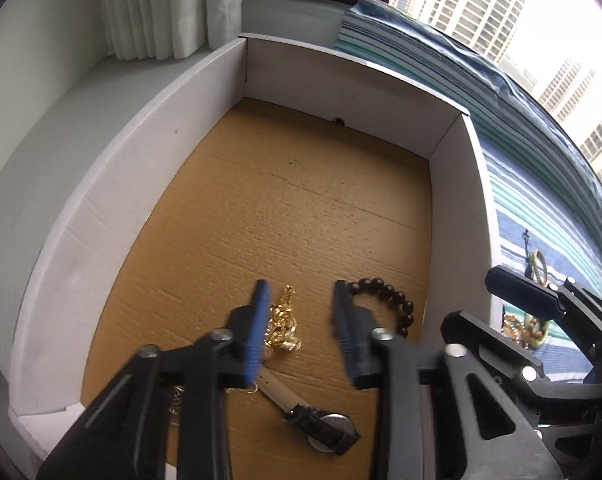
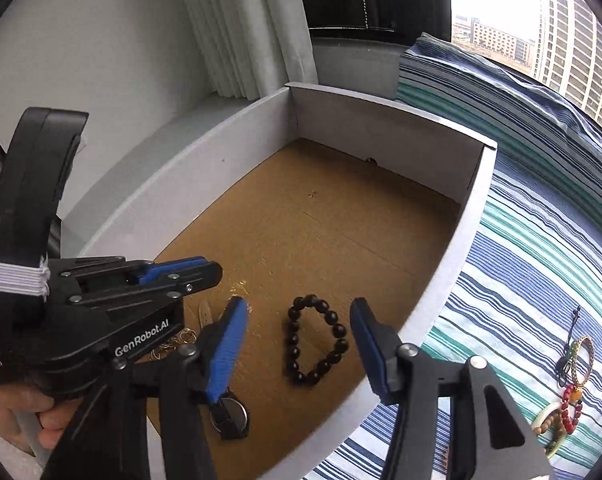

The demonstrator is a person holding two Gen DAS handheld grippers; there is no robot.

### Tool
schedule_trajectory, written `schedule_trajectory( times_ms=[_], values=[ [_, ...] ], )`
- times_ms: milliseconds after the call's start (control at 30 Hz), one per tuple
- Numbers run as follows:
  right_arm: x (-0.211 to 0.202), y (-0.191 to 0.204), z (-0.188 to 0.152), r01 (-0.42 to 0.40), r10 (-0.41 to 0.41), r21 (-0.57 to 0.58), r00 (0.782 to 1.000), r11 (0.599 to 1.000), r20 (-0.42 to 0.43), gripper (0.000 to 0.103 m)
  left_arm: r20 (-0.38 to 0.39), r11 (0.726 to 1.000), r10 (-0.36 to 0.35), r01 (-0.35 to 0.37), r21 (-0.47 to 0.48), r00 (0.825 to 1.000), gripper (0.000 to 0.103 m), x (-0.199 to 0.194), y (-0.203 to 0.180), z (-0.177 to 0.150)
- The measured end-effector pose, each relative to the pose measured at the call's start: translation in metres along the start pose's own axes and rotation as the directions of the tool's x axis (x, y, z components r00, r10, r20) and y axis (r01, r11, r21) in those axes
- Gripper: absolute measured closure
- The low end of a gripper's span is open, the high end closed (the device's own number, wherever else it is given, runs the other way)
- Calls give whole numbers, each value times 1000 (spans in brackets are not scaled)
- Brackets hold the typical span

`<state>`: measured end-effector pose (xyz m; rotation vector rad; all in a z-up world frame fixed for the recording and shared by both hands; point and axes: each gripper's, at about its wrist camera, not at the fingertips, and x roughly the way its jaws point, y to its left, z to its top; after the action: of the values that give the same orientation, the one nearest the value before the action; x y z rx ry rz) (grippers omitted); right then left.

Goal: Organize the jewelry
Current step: 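Carry the gold pendant and black bracelet into the white box and open both tools, then move both tools out of the box toward the remaining bracelets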

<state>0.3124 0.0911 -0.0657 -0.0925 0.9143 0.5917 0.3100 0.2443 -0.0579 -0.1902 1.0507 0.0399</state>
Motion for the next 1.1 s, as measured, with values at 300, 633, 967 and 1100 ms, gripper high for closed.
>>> schedule_trajectory(
  times_ms=[300, 633, 967, 1100],
  values=[
    [-84, -21, -20, 31, -33, 17, 991, 999, 128, 43, 155, 999, 4, -11, 47, 988, 15, -70, -20, -25],
    [-168, -54, -98, 170, -173, 30, 962, 985, 210, 30, 331, 983, -62, 1, 183, 942, 1, -134, -113, -113],
    [-211, -97, -195, 352, -369, 116, 906, 929, 208, 25, 316, 965, -88, 2, 260, 945, 1, -134, -186, -156],
    [-224, -109, -213, 378, -400, 137, 892, 916, 213, 25, 293, 960, -80, -5, 278, 953, 1, -130, -202, -165]
  ],
)
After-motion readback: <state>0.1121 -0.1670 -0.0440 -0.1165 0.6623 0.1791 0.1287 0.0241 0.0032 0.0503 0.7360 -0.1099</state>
